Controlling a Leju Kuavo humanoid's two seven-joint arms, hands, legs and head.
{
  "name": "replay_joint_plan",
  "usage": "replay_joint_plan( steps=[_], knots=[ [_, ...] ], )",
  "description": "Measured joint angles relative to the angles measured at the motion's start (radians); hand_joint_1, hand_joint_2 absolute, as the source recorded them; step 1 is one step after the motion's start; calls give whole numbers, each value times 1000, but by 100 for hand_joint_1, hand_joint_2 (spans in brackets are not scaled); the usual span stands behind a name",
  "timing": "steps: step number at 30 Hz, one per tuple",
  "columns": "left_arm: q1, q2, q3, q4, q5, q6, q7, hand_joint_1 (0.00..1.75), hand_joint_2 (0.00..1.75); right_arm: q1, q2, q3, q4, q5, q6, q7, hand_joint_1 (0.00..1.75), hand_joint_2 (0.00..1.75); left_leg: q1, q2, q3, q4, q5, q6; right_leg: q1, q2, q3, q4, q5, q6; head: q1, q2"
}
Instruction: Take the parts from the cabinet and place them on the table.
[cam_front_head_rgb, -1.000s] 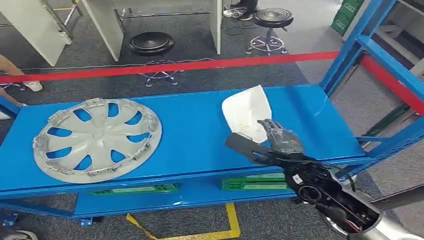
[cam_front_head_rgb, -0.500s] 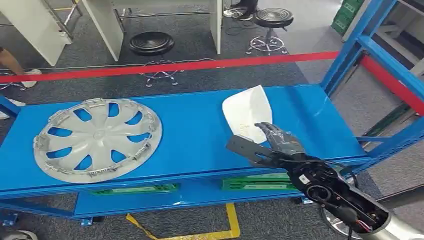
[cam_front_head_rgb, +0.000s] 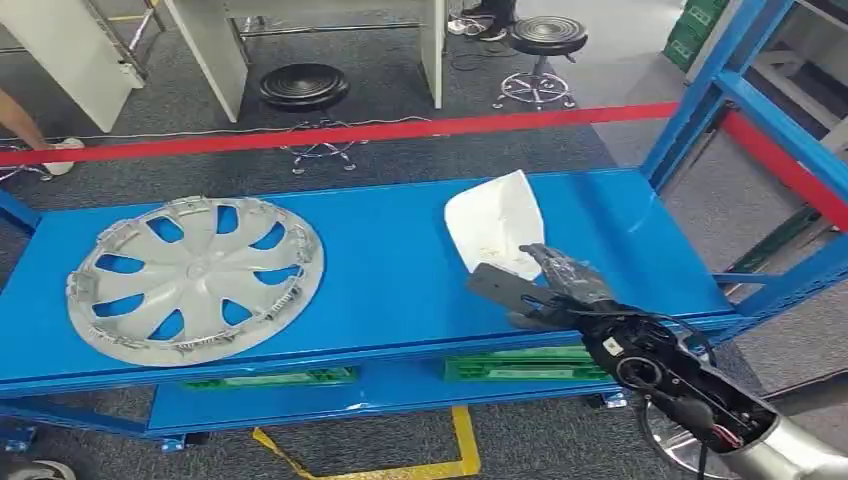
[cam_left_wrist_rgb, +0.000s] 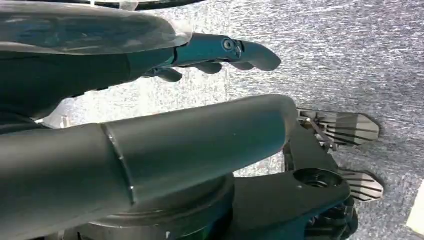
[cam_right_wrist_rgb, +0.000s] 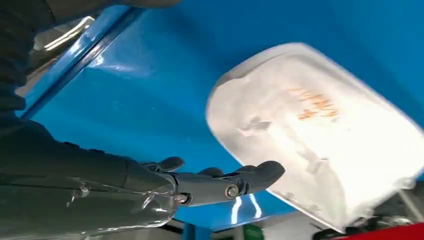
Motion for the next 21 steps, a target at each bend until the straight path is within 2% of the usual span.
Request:
replay_joint_plan(
  steps=[7, 13, 21],
  knots=[
    [-2, 0, 0, 0, -2, 0, 0, 0, 0, -24, -7, 0, 70, -21, 0, -29, 0, 175, 0, 0, 0, 0, 0, 0, 0, 0, 0, 0, 0, 0, 0, 0],
    [-4, 0, 0, 0, -2, -2, 2, 0, 0, -56, -15, 17, 134, -122, 3, -41, 0, 175, 0, 0, 0, 0, 0, 0, 0, -1, 0, 0, 0, 0, 0, 0],
    [-6, -1, 0, 0, -3, -3, 3, 0, 0, -85, -15, 69, 190, -97, -42, -53, 0, 175, 0, 0, 0, 0, 0, 0, 0, -1, 0, 0, 0, 0, 0, 0]
  ],
)
